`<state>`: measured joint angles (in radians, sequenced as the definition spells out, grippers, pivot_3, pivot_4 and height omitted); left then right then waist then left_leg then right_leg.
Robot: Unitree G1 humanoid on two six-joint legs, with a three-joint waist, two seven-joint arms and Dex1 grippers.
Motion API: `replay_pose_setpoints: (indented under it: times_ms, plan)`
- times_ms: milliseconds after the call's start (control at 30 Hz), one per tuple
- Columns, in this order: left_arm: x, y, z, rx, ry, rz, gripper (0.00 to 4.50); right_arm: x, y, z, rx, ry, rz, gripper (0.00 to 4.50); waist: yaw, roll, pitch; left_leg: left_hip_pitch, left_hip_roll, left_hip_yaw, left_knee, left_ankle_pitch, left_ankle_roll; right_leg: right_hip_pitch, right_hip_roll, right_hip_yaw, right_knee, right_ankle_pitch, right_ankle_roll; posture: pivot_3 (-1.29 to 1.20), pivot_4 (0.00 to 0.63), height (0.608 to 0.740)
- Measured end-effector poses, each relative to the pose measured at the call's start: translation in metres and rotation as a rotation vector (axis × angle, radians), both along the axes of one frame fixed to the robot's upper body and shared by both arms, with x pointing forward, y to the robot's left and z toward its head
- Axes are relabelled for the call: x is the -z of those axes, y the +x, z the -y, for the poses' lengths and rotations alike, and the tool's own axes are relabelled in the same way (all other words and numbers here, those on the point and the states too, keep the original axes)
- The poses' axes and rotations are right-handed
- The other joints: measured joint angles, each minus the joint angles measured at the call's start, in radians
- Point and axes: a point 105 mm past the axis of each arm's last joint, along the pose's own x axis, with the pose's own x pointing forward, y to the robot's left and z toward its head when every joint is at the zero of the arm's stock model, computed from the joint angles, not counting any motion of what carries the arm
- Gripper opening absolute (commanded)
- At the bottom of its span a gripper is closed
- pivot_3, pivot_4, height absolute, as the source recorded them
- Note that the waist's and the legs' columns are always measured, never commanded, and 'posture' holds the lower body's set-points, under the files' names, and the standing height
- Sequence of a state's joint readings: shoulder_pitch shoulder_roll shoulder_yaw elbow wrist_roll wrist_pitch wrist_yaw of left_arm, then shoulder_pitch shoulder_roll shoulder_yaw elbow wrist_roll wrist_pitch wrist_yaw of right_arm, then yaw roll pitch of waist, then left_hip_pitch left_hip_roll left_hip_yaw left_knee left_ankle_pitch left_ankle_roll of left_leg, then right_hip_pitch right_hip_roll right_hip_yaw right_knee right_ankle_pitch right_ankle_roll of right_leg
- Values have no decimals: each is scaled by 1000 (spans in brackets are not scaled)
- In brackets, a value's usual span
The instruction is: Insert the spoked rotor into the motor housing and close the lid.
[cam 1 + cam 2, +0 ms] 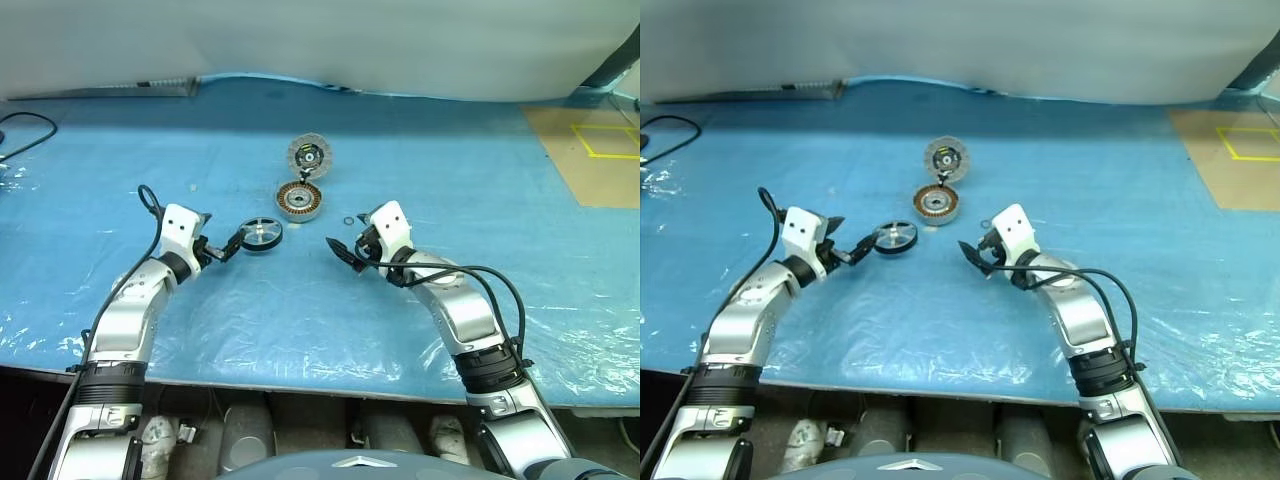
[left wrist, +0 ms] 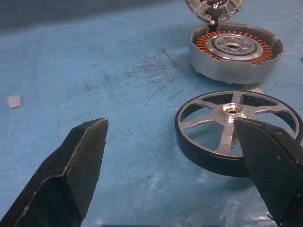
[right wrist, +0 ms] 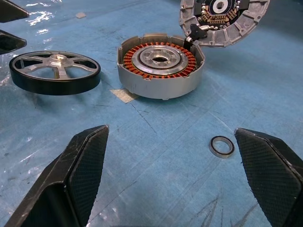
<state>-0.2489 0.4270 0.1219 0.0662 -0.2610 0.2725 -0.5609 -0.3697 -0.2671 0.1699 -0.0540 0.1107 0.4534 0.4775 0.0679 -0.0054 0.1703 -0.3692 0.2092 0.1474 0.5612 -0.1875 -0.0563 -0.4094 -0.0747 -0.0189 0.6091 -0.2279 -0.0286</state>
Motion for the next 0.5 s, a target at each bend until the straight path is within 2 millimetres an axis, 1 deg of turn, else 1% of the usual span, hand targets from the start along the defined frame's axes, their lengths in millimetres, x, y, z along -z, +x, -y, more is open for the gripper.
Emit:
replay_pose_setpoints:
  times_ms: [367, 500]
  plan:
    - [5, -4, 1, 18, -12, -23, 4500, 0, 0, 1, 0, -6, 2, 4493, 0, 0, 0, 0, 0, 0, 0, 0, 0, 0, 0, 0, 0, 0, 0, 0, 150, 740]
    - [4, -4, 3, 27, -11, -19, 4500, -1, 0, 0, -8, -5, 9, 4493, 0, 0, 0, 0, 0, 0, 0, 0, 0, 0, 0, 0, 0, 0, 0, 0, 150, 740]
